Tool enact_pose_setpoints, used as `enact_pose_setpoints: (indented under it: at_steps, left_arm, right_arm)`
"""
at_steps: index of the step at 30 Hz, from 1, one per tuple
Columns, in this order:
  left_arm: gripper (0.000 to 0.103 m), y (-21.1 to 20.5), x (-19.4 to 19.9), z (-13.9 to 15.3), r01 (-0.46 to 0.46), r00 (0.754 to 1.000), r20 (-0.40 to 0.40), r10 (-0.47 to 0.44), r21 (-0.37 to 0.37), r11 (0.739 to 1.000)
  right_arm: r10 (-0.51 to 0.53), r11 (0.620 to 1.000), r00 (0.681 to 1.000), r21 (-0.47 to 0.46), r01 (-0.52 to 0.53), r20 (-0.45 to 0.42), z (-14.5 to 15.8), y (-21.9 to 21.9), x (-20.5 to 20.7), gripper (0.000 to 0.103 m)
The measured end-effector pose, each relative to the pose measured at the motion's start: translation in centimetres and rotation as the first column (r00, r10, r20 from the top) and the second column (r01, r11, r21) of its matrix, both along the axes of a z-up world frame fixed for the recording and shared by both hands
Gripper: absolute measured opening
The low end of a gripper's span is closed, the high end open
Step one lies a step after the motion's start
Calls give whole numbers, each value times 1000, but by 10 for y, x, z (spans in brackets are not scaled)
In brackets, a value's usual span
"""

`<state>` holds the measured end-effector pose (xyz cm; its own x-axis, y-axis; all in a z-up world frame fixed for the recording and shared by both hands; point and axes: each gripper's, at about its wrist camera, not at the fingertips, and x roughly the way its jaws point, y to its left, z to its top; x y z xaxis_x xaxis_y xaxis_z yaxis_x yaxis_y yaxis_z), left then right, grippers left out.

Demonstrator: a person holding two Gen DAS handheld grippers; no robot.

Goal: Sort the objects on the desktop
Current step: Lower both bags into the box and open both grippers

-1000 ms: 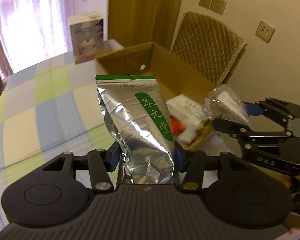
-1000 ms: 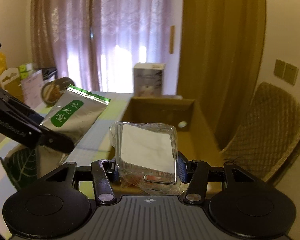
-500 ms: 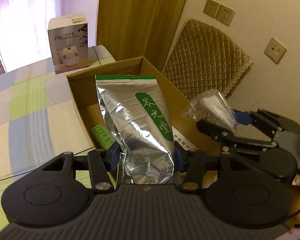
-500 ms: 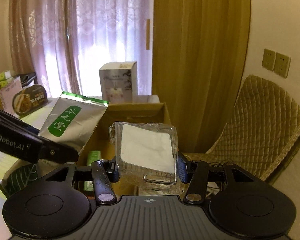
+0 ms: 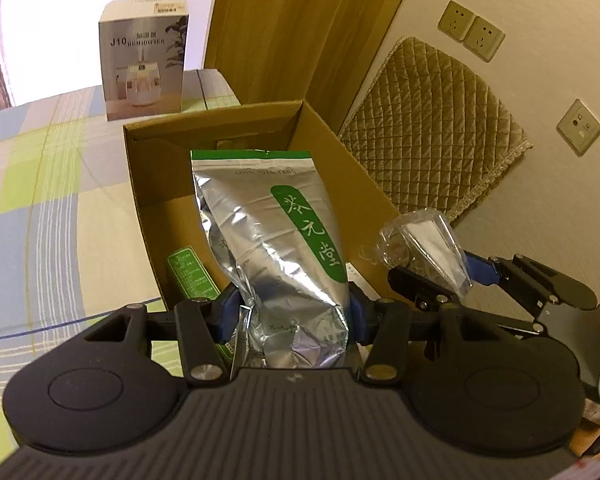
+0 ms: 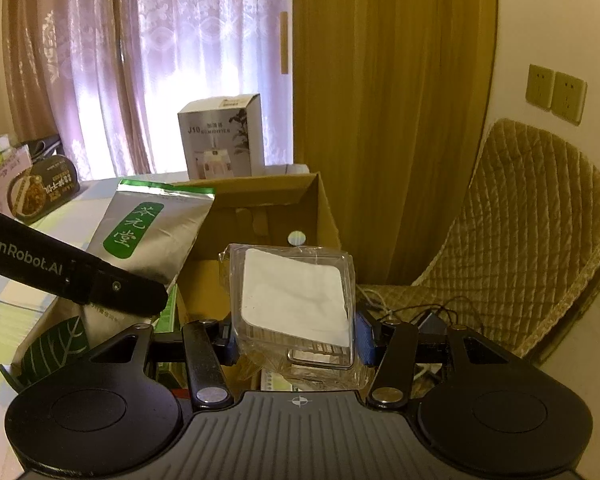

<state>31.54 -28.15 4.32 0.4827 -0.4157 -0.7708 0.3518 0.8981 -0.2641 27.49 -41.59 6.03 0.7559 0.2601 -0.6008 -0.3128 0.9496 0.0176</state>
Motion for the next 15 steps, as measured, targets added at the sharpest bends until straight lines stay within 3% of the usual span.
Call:
enact_pose_setpoints:
  at_steps: [6, 15]
  left_arm:
    - [54, 0, 1, -4, -12, 1000, 10, 12, -11, 1000]
    - [54, 8, -13, 0, 4, 998, 67, -7, 43, 999]
  right_arm:
    - [1, 1000, 1000, -12, -1, -9, -4, 1, 4, 50]
    - [8, 1000, 1000, -8, -8, -23, -9, 9, 8, 50]
